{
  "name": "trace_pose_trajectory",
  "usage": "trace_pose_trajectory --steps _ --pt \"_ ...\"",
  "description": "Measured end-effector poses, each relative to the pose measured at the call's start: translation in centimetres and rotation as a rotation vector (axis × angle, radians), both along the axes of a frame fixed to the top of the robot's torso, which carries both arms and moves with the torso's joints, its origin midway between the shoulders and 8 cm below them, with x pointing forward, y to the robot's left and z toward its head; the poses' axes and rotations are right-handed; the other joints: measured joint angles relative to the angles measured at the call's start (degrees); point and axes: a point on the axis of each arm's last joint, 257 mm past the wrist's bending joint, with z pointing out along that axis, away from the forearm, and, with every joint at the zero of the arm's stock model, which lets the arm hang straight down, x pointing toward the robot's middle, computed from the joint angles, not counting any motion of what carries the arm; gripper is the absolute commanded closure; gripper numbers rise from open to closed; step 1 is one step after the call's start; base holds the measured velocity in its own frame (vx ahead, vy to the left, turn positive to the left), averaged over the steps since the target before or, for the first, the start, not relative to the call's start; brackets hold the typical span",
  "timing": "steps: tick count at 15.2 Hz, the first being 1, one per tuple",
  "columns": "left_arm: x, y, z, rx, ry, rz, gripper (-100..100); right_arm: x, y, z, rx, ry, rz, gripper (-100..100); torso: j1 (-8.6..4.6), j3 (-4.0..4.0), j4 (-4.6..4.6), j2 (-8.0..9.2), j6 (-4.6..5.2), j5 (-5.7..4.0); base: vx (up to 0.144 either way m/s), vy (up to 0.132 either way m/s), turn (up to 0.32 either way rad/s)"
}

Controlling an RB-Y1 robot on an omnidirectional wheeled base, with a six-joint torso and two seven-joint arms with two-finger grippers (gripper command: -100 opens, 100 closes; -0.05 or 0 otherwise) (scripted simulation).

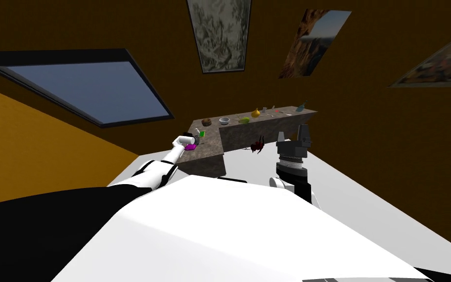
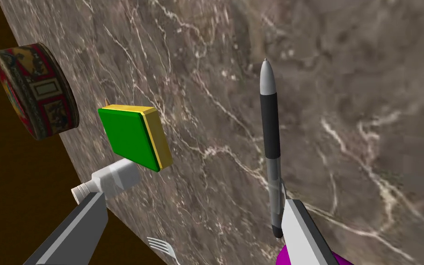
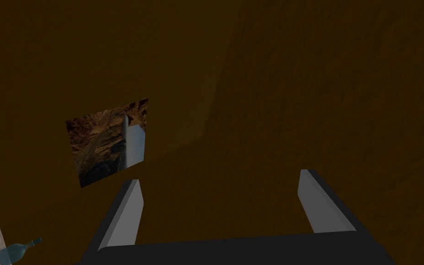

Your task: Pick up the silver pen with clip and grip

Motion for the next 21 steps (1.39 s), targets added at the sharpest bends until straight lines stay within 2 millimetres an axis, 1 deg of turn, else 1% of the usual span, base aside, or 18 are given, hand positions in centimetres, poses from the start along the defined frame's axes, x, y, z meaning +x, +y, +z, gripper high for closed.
trace_pose_trajectory --steps 4,10,15,21 --pt "-0.9 1.1 -0.8 -0.026 0.075 0.046 -100 0.0 0.0 0.0 0.000 0.000 0.000 0 0.00 -0.01 0.00 -0.02 -0.02 0.00 -0.004 0.014 -0.081" --pt "-2.3 2.5 -1.4 -0.078 0.184 0.119 -100 0.0 0.0 0.0 0.000 0.000 0.000 0 0.01 -0.03 -0.01 -0.05 0.01 0.00 0.001 0.018 -0.089" --pt "-3.7 3.0 -1.9 -0.126 0.277 0.177 -100 0.0 0.0 0.0 0.000 0.000 0.000 0 0.01 -0.04 -0.01 -0.07 0.00 0.00 0.006 0.017 -0.076" --pt "-6.1 3.3 -2.6 -0.190 0.390 0.243 -100 0.0 0.0 0.0 0.000 0.000 0.000 0 0.01 -0.05 -0.02 -0.09 0.00 0.00 0.010 0.020 -0.075"
